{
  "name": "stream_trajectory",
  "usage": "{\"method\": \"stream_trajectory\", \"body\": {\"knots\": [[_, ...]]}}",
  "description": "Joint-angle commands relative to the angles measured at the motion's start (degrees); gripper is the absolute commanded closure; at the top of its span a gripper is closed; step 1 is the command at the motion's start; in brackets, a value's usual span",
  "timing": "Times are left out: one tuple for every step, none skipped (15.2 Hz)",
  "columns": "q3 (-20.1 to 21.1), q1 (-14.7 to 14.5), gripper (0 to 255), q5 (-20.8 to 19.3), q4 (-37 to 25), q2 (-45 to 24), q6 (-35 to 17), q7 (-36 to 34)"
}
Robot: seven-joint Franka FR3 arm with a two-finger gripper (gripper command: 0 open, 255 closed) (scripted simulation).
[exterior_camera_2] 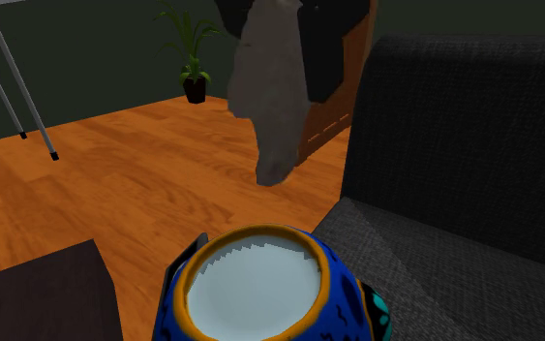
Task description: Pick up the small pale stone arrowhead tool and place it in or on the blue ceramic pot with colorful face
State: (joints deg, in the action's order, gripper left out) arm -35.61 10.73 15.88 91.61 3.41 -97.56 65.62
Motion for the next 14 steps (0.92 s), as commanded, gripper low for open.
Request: {"method": "stream_trajectory", "body": {"knots": [[0.15,-0.06,255,-0.31,2.17,0.60,-1.69,0.26],[0.22,-0.09,255,-0.42,3.18,0.84,-2.50,0.37],[0.28,-0.12,255,-0.52,4.16,1.06,-3.30,0.49],[0.34,-0.14,255,-0.60,5.12,1.26,-4.10,0.61],[0.40,-0.16,255,-0.67,6.06,1.44,-4.89,0.74],[0.45,-0.17,255,-0.73,6.99,1.61,-5.67,0.88],[0.49,-0.18,255,-0.77,7.89,1.76,-6.44,1.02],[0.52,-0.19,255,-0.80,8.78,1.89,-7.21,1.17],[0.56,-0.20,255,-0.82,9.65,2.00,-7.98,1.33],[0.60,-0.21,255,-0.82,11.00,2.15,-9.18,1.60],[0.60,-0.21,255,-0.82,11.00,2.15,-9.18,1.60],[0.60,-0.21,255,-0.82,11.01,2.15,-9.18,1.60],[0.60,-0.21,255,-0.82,11.00,2.15,-9.18,1.60],[0.60,-0.21,255,-0.82,11.00,2.15,-9.18,1.60]]}}
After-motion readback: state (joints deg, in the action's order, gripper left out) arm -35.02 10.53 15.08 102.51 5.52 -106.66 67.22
